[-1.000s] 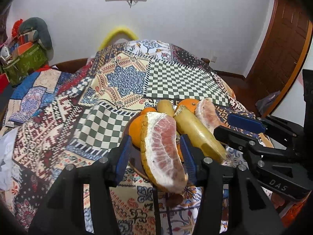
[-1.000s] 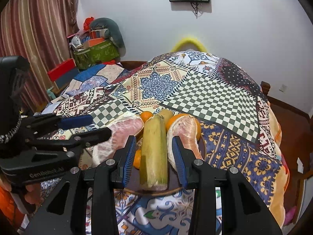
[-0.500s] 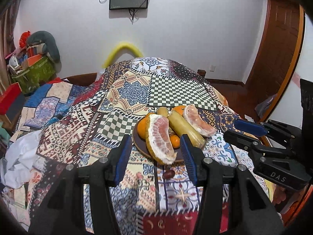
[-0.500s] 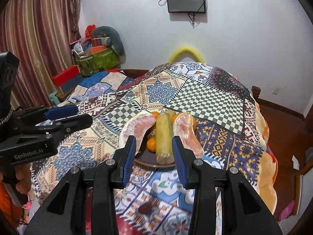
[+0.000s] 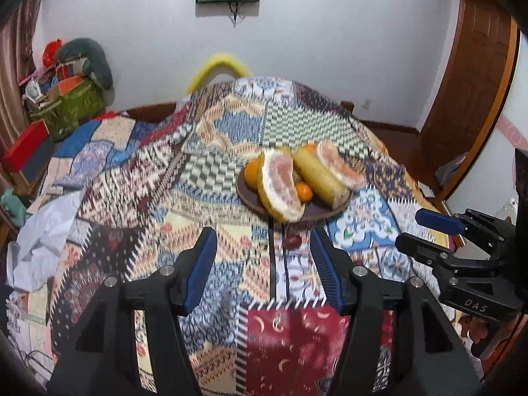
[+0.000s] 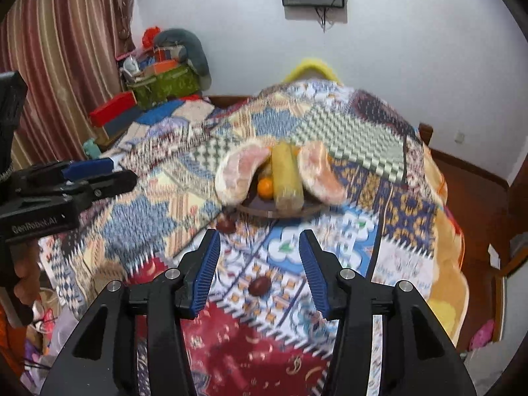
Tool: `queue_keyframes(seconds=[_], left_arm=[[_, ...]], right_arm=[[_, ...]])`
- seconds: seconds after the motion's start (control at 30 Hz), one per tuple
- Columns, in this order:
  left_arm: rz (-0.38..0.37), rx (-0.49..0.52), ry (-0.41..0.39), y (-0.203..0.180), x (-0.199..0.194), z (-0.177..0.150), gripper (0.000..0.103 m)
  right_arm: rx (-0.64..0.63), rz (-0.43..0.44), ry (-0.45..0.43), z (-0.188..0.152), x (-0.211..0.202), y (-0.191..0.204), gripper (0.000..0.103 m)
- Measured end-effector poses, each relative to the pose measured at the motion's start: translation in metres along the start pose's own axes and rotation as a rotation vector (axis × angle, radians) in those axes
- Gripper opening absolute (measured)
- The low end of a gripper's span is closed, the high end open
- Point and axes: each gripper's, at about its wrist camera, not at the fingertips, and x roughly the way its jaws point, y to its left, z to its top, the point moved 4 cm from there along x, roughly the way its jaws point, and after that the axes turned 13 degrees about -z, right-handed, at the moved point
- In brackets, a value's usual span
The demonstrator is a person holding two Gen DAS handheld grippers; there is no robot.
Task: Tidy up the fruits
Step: 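Withdraw both grippers from the plate toward the two dark red dates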
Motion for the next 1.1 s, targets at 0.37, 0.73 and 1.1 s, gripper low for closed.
queue_keyframes(seconds=[0.37,0.73,1.1], left_arm=[[-0.016,-0.025,0.132,0.002,0.039,-0.043,0.058],[-0.034,-0.027,0.195,0.005,0.07,-0.057,0.058],[-0.068,-0.001,0.208,-0.006,0.101,-0.039,0.054]], right_arm=[[0.033,0.028,0.169,-0.047,0.049,0.004,0.046],[0.024,0.043,0.196,-0.052,0.066,0.01,0.02],[0.086,0.064,0.153,-0.043,0.057,-0.01,0.018]])
